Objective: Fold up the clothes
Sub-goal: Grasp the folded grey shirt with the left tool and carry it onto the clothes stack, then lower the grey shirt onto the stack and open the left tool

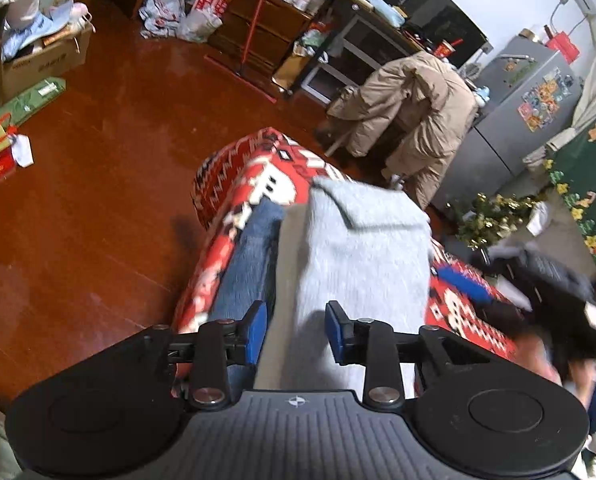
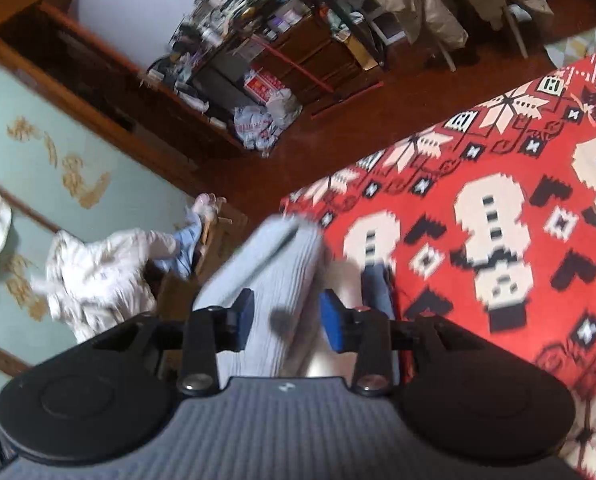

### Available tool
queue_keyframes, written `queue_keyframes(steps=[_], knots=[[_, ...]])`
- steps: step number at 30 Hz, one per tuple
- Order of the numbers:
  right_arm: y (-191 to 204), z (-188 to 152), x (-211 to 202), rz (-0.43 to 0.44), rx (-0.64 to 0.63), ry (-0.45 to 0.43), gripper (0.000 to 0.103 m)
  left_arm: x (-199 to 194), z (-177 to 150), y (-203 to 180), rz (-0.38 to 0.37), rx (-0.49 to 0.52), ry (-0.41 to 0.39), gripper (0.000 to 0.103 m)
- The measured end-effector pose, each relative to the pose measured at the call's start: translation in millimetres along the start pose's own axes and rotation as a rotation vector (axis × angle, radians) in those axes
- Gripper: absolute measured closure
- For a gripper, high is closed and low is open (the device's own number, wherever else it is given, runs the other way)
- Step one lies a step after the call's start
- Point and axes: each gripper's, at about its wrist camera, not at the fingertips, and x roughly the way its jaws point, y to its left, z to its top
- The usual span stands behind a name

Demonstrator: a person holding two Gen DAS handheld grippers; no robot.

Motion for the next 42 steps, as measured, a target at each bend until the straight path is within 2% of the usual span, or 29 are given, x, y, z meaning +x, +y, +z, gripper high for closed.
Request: queue_keyframes(steps=[4,9,10,11,12,15,18,21,23,25,26,29,31,33,35,39,42], knots=[[-15,20,28,0.046,0.088,0.057,0.062,-9,-12,1,-0.029,-0.006,-0.014,0.068],[-21,22,52,0.054,0.104,0.088,0.058,-4,-18,3,-0.060,-0.010,0.006,0.066],[-21,21,55,0.053,0.103,0.093,0.063,-4,-20,2,-0.068,0.004,-0.001,0.068],[-22,20,59,0.056,0.099,0.100,0.072,-5,-22,0,-0.075,0.017,-0.007,0.080],[-19,19,59,0.056,0.082,0.093,0.087,-5,-23,-1,-0.083,0.030,-0.013,0.084],[-1,15,49,0.040,-0.018,0.027,0.092,-8,-23,-17,-0.067,0.099,-0.026,0.088],[16,19,39,0.033,-0.095,-0.026,0.092,-3,-21,-23,-0.063,0.120,-0.016,0.088],[12,25,52,0.003,-0.094,0.010,0.091,10,-22,-18,-0.033,0.111,0.014,0.088],[6,23,64,-0.022,-0.101,0.046,0.088,9,-22,-11,-0.055,0.084,0.017,0.085],[3,20,60,-0.031,-0.123,0.027,0.071,3,-21,-8,-0.059,0.066,0.018,0.078],[3,19,53,-0.033,-0.132,0.009,0.070,-1,-21,-8,-0.059,0.065,0.014,0.075],[9,13,24,-0.010,-0.156,-0.028,0.072,-15,-20,-9,-0.066,0.063,-0.011,0.076],[15,7,5,0.008,-0.177,-0.045,0.090,-22,-17,-12,-0.073,0.063,-0.042,0.076],[27,-4,-11,0.031,-0.209,-0.044,0.096,-27,-12,-17,-0.076,0.064,-0.087,0.078],[43,-19,-14,0.051,-0.258,-0.024,0.097,-20,-5,-28,-0.097,0.071,-0.105,0.086],[66,-49,-4,0.039,-0.322,0.034,0.097,11,2,-52,-0.105,0.125,-0.083,0.090],[69,-71,2,0.026,-0.323,0.088,0.097,32,-7,-56,-0.024,0.190,-0.015,0.091]])
